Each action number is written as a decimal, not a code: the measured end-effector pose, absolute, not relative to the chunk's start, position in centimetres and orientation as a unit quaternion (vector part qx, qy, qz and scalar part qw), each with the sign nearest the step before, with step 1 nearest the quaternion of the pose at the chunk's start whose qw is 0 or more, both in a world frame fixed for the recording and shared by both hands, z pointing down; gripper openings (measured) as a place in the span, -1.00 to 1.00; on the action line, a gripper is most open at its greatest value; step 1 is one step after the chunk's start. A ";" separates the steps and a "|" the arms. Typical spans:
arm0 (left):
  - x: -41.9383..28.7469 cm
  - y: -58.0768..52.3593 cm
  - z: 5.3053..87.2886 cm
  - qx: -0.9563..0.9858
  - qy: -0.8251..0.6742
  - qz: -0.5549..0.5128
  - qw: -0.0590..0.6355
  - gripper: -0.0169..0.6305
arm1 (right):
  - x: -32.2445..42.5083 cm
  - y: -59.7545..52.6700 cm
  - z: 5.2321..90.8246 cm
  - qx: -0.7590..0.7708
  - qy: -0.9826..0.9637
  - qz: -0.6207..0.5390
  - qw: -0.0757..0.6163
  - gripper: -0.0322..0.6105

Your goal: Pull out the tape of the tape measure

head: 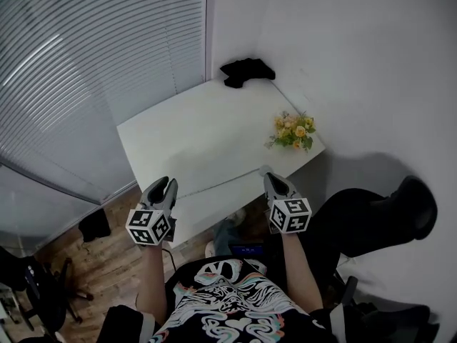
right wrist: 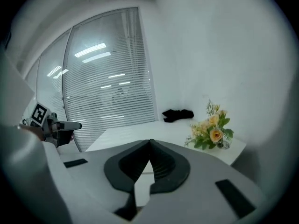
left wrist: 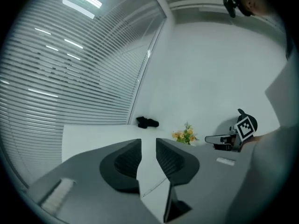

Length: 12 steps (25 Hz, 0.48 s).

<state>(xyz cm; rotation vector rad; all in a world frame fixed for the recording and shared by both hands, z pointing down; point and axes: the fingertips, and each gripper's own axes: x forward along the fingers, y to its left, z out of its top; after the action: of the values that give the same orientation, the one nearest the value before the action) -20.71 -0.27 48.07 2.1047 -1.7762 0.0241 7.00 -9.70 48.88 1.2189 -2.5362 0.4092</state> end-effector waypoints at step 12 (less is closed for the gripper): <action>-20.7 -0.5 41.7 0.748 -0.657 0.016 0.096 -0.86 | 6.5 -8.6 42.0 0.456 -0.883 0.054 0.095 -0.89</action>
<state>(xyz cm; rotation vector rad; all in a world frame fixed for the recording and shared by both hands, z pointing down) -20.71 -0.52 41.72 2.2147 -1.9456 0.0475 6.49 -8.63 41.98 1.3515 -2.6193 0.1616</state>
